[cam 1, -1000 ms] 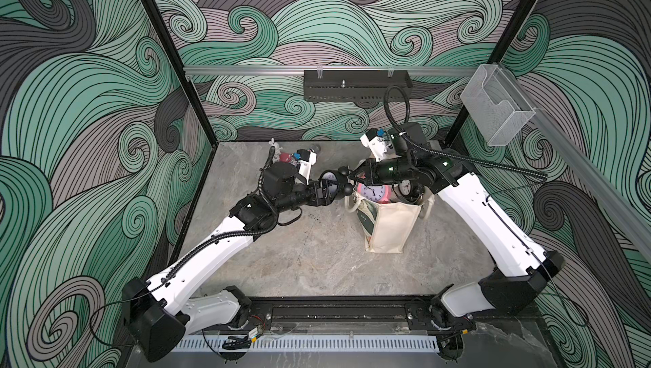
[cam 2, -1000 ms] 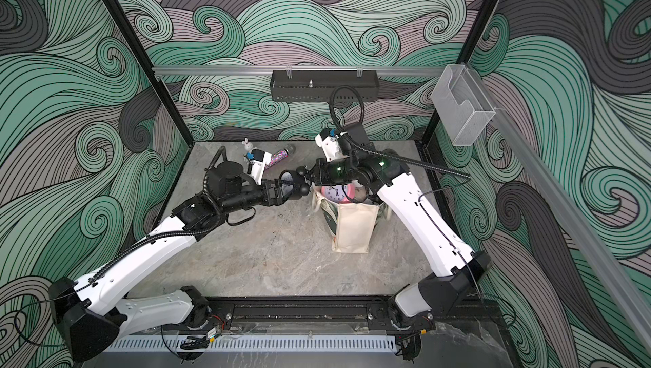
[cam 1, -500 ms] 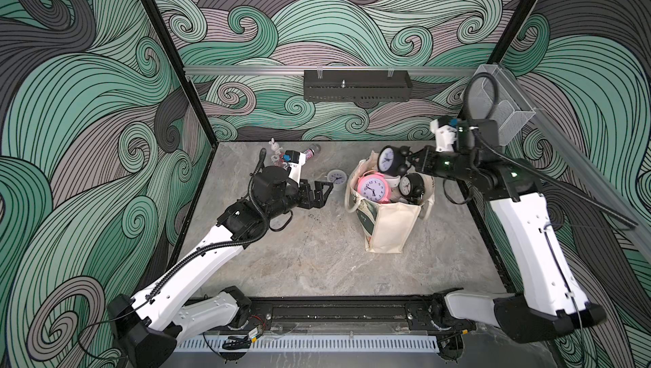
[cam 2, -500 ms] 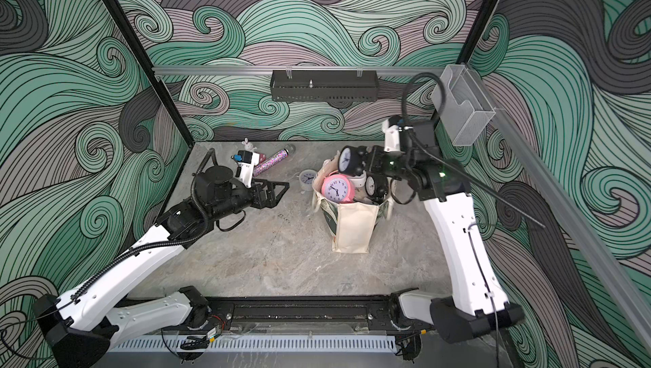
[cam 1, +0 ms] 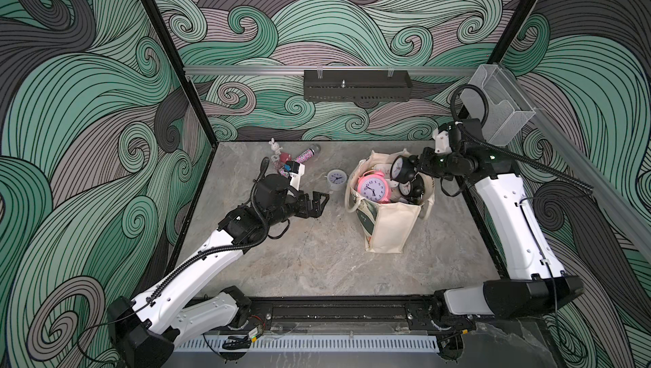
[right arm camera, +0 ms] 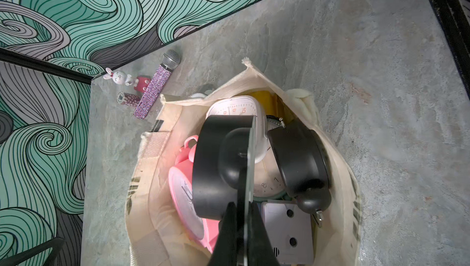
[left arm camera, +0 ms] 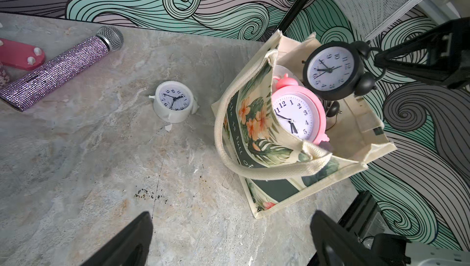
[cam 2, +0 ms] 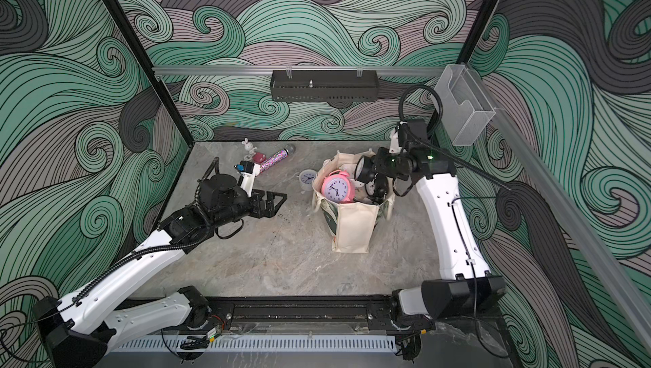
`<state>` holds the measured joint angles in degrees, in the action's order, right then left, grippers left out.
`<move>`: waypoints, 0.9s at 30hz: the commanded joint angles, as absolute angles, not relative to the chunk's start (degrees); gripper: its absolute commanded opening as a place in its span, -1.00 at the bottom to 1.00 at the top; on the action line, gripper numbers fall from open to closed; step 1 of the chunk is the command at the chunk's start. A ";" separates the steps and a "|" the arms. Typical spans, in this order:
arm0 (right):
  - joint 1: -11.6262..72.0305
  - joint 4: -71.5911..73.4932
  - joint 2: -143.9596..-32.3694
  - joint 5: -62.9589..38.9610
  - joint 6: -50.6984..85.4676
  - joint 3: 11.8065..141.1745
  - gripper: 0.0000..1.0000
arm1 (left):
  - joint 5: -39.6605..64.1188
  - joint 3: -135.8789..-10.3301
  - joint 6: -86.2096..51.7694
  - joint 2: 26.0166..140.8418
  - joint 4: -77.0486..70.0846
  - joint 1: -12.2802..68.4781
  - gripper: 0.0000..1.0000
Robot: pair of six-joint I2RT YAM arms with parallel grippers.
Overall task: Put the alarm clock into the canvas bag
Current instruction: Place the alarm at the canvas bag.
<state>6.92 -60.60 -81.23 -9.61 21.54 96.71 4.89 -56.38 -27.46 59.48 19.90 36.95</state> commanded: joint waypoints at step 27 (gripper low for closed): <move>4.39 -59.43 -82.87 -6.91 17.50 89.03 0.01 | 5.10 -55.35 -27.62 62.56 18.25 36.83 0.97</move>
<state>2.92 -58.50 -82.35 -10.13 18.81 88.27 5.15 -54.59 -27.66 62.06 19.03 36.95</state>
